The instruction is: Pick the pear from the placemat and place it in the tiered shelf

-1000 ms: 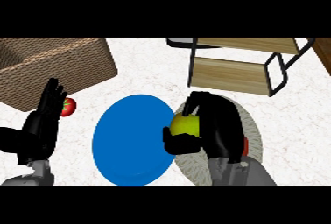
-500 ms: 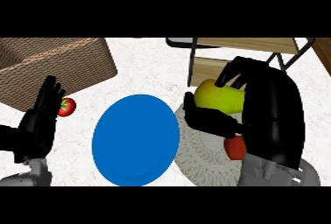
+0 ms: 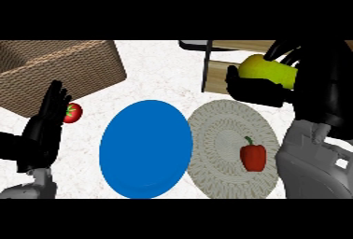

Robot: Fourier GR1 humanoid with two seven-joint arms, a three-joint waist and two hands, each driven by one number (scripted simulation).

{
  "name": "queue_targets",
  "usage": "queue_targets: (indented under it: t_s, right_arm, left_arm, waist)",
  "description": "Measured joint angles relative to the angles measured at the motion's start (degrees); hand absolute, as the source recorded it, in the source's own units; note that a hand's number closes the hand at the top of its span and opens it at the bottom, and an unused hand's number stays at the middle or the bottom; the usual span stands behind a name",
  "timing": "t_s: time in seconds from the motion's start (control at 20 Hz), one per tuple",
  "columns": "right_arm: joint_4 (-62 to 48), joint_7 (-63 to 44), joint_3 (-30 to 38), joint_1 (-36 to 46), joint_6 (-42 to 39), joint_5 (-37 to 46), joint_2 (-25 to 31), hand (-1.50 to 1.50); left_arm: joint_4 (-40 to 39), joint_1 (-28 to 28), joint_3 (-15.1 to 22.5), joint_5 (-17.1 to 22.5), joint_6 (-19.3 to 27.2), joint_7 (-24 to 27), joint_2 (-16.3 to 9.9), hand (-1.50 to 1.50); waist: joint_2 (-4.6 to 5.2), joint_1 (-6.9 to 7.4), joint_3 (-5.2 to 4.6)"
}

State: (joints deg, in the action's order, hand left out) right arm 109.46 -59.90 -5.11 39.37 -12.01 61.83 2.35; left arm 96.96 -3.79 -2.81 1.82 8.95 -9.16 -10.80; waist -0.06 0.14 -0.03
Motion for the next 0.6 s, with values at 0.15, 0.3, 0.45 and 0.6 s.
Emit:
queue_targets:
  t_s: [0.15, 0.3, 0.45, 0.6]
  right_arm:
    - [-2.47, 1.65, 3.07, 0.35, 1.2, -0.11, 0.73, 1.5]
    - [-7.28, 4.46, 5.73, 0.33, 4.77, -0.1, 1.31, 1.5]
    - [-13.07, 7.58, 8.13, 1.29, 9.32, -0.51, 1.97, 1.5]
    - [-18.38, 11.6, 10.96, 2.06, 13.44, -2.01, 3.68, 1.5]
  left_arm:
    - [0.26, -0.06, 0.37, -0.83, 0.45, -0.41, 0.59, 0.0]
    - [0.07, -0.15, 0.17, -0.88, 0.01, -0.26, 0.57, 0.0]
    - [0.19, -0.13, 0.0, -0.78, -0.53, -0.08, 0.67, 0.0]
    - [0.12, -0.3, 0.02, -1.04, -0.64, -0.05, 1.01, 0.0]
  waist:
    - [0.03, 0.03, 0.02]
    - [0.1, 0.17, 0.02]
    - [0.15, 0.28, 0.04]
    - [0.16, 0.3, 0.03]
